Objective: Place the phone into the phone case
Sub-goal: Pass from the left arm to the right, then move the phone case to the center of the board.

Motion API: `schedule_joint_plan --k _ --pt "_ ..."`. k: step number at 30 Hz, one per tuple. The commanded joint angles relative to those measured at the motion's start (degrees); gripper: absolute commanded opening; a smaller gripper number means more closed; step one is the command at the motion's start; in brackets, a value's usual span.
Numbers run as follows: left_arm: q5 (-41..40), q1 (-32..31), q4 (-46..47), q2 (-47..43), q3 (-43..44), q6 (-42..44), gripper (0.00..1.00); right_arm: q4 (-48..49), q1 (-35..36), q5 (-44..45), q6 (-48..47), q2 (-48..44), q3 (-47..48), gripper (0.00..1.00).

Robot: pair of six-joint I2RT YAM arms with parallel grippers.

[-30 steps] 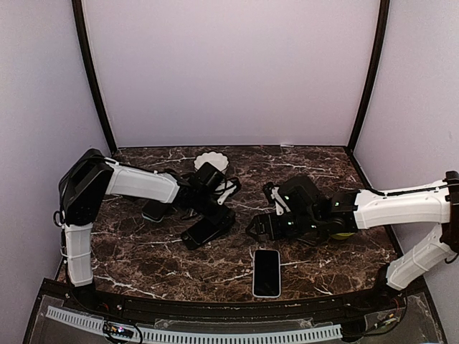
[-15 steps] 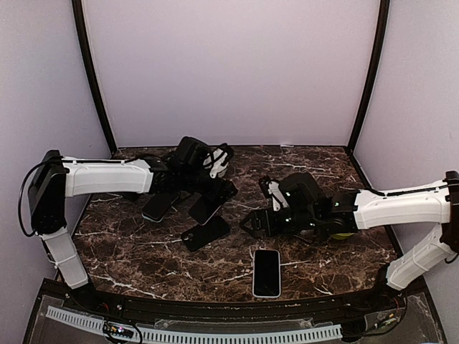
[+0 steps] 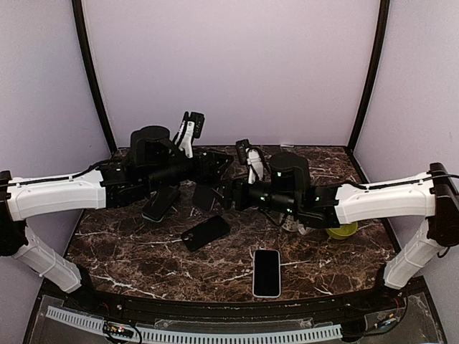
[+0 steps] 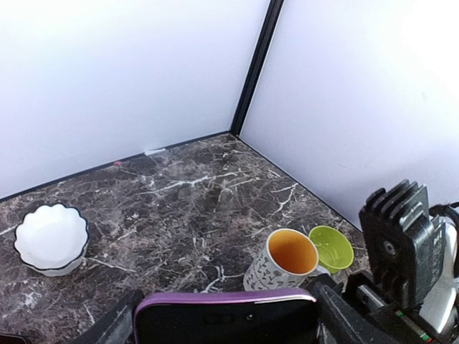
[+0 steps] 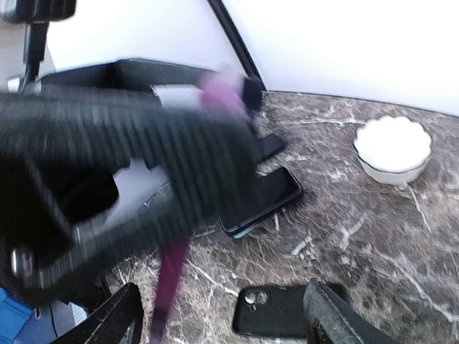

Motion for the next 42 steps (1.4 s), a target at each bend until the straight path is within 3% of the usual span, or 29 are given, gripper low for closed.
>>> schedule_joint_plan --k 1,3,5,12,14,17,19,21,23,25,29,34,39,41,42 --pt "-2.13 -1.78 6.3 -2.42 -2.2 1.29 0.0 5.74 -0.04 -2.68 -2.28 2.08 2.85 0.75" --pt "-2.24 -2.59 8.91 -3.01 -3.24 2.88 0.0 6.77 -0.08 -2.15 -2.19 2.42 2.71 0.7" --pt "-2.14 -3.34 10.81 -3.69 -4.69 3.97 0.0 7.22 -0.13 -1.14 -1.98 2.68 2.67 0.6" --pt "-3.33 -4.15 12.87 -4.94 -6.68 4.6 0.0 5.42 -0.2 2.29 -0.57 3.2 3.19 0.08" --pt "-3.59 -4.22 13.35 -5.42 -7.43 4.39 0.0 5.12 -0.32 3.48 0.17 2.72 2.53 0.0" --pt "-3.08 -4.26 14.17 -6.33 -8.39 4.08 0.0 4.9 -0.71 3.43 1.02 1.77 1.86 0.0" --pt "-2.09 -4.26 13.65 -6.79 -8.39 4.25 0.19 4.77 -0.91 2.3 1.1 0.94 1.35 0.0" --pt "-1.7 -4.26 11.95 -7.79 -8.31 4.47 0.65 4.57 -1.08 1.57 0.9 -0.62 0.28 0.0" --pt "-2.63 -4.26 9.07 -9.59 -8.19 4.63 0.86 4.14 -1.29 1.14 0.33 -2.89 -1.36 0.0" --pt "-5.71 -4.21 4.83 -11.74 -7.71 4.57 0.96 2.61 -1.65 0.38 -0.56 -5.6 -3.08 0.0" --pt "-11.35 -3.38 -5.49 -14.27 -6.76 4.45 0.99 -1.69 -2.16 0.08 -1.75 -11.1 -6.33 0.0" --pt "-6.78 0.62 -17.18 -11.85 -7.43 0.48 0.98 -5.97 -2.43 0.62 -2.91 -18.92 -10.31 0.0" --pt "-2.47 6.64 -29.04 -3.53 -6.57 -2.31 0.89 -9.73 -2.54 2.91 -3.25 -25.29 -12.42 0.0" --pt "-1.02 7.31 -30.55 0.52 -6.46 -1.23 0.82 -10.1 -2.54 3.46 -3.0 -26.61 -13.15 0.0" --pt "-0.98 7.46 -31.14 3.52 -6.28 -0.18 0.74 -10.06 -2.52 3.63 -2.73 -26.95 -13.59 0.0"
